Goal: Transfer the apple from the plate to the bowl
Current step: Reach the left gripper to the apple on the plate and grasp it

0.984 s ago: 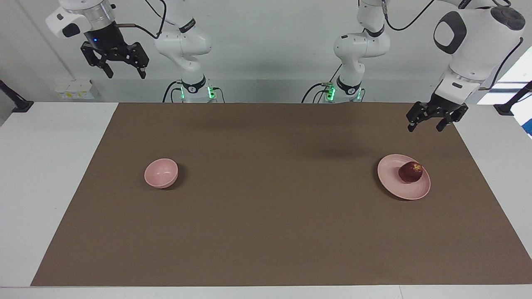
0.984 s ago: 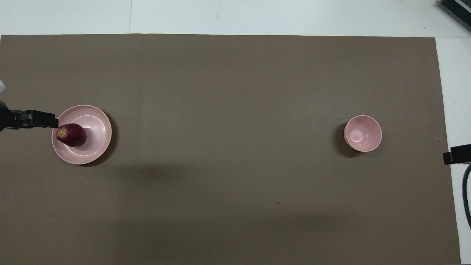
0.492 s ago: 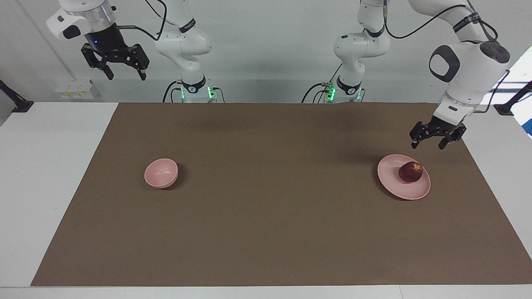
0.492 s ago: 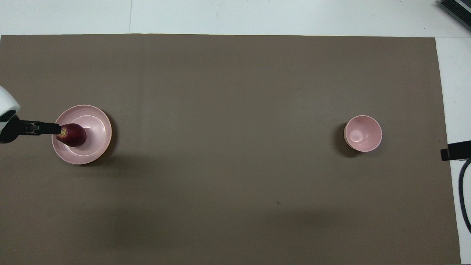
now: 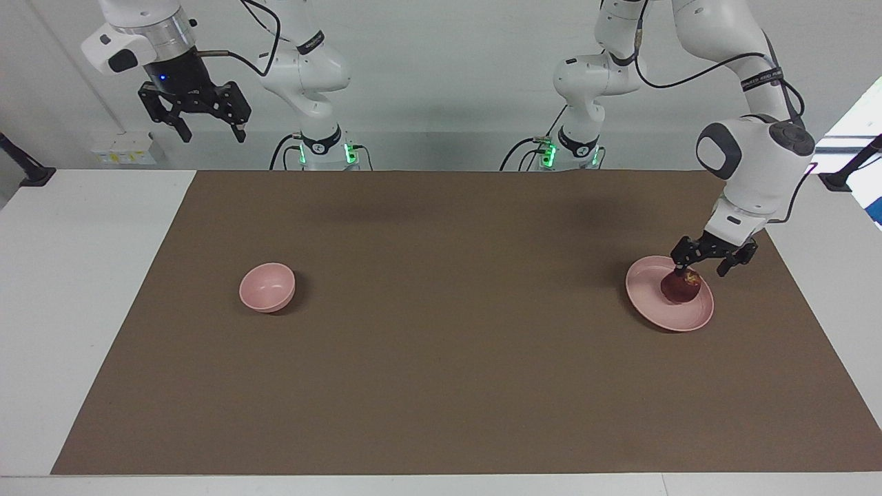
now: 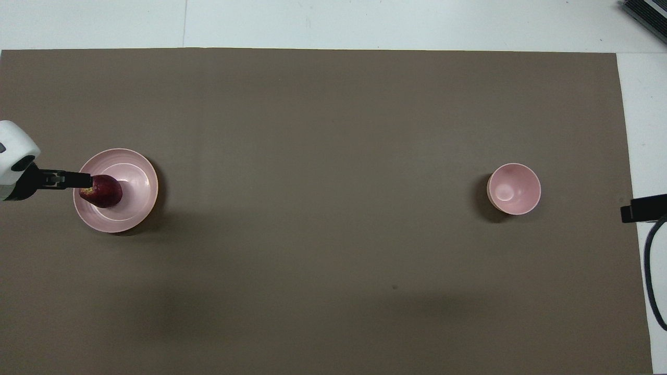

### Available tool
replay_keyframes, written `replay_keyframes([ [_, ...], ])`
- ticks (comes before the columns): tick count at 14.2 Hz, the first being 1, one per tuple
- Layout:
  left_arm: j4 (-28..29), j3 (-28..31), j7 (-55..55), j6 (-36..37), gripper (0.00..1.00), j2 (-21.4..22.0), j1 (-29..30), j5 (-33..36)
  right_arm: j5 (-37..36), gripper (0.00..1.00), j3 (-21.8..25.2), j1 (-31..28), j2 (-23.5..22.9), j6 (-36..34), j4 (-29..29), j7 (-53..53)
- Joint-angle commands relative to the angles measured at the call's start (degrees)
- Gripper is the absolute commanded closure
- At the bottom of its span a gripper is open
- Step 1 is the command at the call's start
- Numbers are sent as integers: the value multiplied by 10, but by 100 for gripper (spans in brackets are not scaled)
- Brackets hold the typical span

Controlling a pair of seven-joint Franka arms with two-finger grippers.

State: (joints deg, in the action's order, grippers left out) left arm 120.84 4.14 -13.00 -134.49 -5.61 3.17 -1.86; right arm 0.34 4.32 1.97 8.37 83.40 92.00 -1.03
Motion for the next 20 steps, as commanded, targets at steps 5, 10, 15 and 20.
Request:
replay_keyframes([
  [5,11,-4,-14,-26,3,-27,19,-13,13,0,-7,-1,-2,43,38,6],
  [10,23,-5,-13,-12,47,-22,13,-56,16,0,-7,14,-4,52,49,13],
  [15,-3,-11,-13,26,100,-22,12,-57,19,0,-7,15,2,46,57,12],
  [20,-67,-46,-8,141,100,15,13,-82,74,0,-7,16,7,35,64,61],
])
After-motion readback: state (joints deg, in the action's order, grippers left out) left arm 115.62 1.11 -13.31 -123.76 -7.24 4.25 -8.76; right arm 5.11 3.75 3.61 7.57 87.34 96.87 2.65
